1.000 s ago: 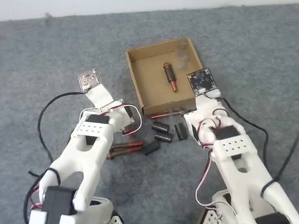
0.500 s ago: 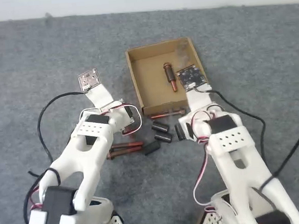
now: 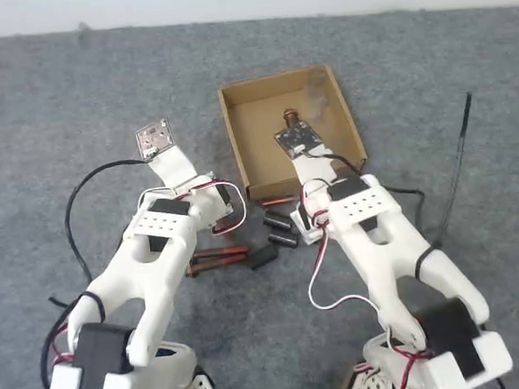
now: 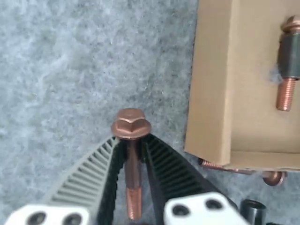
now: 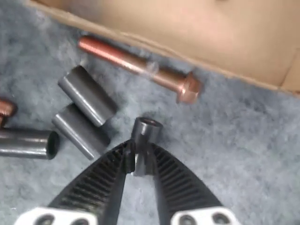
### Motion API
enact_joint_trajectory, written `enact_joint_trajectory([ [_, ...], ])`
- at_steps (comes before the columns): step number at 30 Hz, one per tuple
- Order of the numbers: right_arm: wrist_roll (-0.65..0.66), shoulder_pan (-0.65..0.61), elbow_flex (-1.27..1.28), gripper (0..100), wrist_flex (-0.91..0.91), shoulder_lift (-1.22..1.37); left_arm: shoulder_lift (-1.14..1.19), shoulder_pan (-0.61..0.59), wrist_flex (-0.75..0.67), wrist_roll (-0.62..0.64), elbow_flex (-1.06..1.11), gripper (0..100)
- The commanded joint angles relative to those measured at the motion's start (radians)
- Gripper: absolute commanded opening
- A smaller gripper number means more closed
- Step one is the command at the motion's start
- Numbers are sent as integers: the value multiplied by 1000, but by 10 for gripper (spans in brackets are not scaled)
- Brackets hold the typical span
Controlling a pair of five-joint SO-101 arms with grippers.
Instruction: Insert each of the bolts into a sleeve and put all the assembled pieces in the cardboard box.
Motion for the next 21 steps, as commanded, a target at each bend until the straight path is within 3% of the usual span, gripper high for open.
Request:
enact_joint_trajectory([
  [1, 9, -8, -68, 92, 2, -12, -66, -9, -28, -12, -5, 13],
  [21, 14, -22, -63, 128, -2, 31, -66, -6, -28, -12, -5, 13],
])
